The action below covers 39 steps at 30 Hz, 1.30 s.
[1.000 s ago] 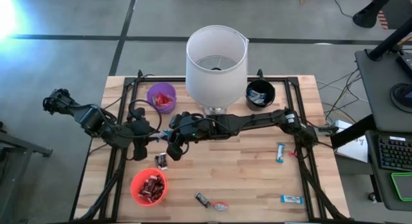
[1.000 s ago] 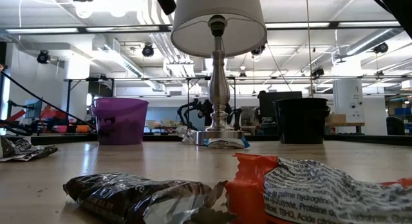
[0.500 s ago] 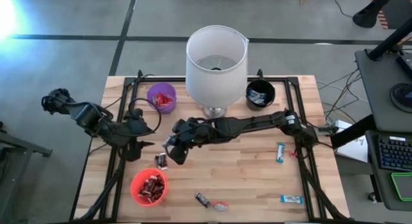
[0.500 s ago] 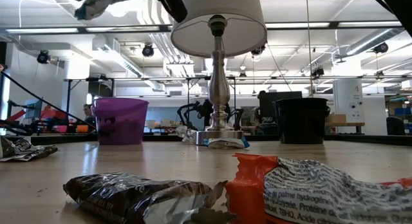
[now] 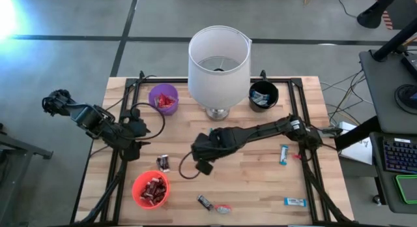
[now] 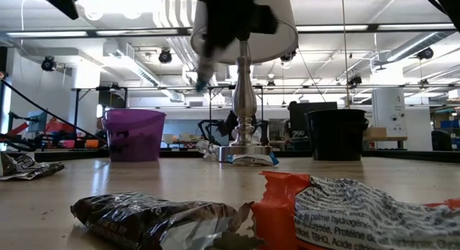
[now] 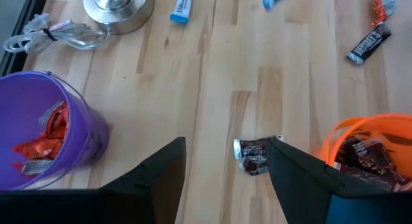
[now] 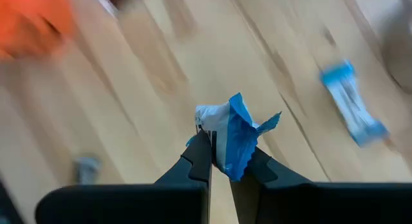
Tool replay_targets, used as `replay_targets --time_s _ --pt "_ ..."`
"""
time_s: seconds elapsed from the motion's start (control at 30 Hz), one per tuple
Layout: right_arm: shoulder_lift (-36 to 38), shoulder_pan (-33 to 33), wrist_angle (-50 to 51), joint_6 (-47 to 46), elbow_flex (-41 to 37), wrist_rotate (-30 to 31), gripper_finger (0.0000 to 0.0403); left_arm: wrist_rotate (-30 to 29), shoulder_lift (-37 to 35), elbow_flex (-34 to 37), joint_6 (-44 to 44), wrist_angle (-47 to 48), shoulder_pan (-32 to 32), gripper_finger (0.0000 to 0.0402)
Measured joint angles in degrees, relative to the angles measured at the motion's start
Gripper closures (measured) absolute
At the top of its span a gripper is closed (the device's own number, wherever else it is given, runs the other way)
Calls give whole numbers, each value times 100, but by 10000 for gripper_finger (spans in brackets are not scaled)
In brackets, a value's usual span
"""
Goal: Sort candy
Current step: Put the white chocolate into the black bin
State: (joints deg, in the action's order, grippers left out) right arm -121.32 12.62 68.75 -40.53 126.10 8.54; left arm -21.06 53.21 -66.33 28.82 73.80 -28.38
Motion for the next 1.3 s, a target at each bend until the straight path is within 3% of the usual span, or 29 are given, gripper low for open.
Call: replay_targets --time_s 0.23,0.53,0.97,1.3 --pt "0 150 1451 -365 0 -88 380 0 -2 9 -1 45 0 206" --pt "153 471 2095 -867 0 -208 380 0 -4 11 -2 173 0 206" --pt "705 614 2129 -1508 -11 -133 380 0 -4 16 -3 260 0 206" --pt "1599 548 2119 -1576 -349 242 380 0 -2 16 -3 258 0 206"
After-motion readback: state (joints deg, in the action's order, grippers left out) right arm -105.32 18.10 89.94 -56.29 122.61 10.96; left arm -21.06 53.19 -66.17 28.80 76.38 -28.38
